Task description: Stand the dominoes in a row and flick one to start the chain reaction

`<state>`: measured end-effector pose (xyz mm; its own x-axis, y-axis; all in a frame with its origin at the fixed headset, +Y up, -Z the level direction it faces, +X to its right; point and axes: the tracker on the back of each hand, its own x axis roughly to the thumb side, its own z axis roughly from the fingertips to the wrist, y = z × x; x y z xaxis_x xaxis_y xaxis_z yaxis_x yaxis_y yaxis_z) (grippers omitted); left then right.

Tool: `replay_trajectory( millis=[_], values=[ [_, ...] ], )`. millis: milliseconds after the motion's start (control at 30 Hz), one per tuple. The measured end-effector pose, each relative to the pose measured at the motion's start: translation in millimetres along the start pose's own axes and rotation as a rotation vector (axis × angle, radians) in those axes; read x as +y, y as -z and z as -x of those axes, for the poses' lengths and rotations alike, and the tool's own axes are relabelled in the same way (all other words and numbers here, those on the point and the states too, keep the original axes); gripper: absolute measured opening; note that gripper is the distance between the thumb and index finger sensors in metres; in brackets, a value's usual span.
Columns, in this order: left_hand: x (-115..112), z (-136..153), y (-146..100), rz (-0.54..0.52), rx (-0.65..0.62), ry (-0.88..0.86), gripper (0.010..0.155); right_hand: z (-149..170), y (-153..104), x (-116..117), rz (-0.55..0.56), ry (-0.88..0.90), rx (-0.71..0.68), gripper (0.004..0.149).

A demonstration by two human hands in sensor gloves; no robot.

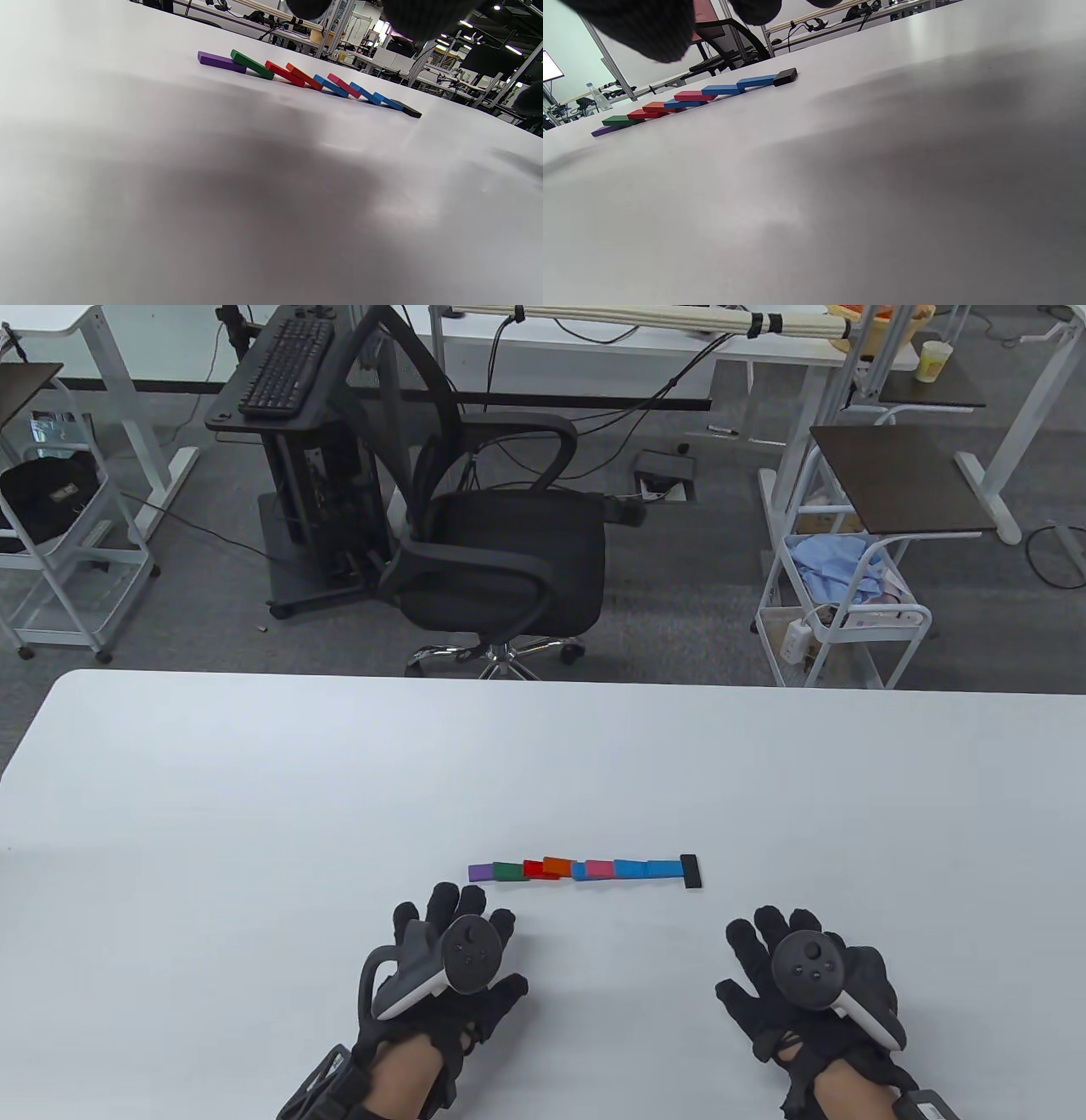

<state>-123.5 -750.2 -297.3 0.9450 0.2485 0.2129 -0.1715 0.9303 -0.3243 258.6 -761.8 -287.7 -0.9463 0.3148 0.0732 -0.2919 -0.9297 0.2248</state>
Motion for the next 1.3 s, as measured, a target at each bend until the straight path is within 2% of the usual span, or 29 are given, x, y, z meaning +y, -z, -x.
replay_trajectory(
  millis=[133, 1300],
  values=[
    [-0.5, 0.0, 0.0, -0.001, -0.001, 0.002, 0.076, 0.4, 0.8, 4.0, 0.003, -0.057, -0.013, 0.067],
    [0.0, 0.8, 0.3, 0.003, 0.007, 0.012, 0.076, 1.7, 1.4, 5.6, -0.06, -0.011, -0.016, 0.066]
  ],
)
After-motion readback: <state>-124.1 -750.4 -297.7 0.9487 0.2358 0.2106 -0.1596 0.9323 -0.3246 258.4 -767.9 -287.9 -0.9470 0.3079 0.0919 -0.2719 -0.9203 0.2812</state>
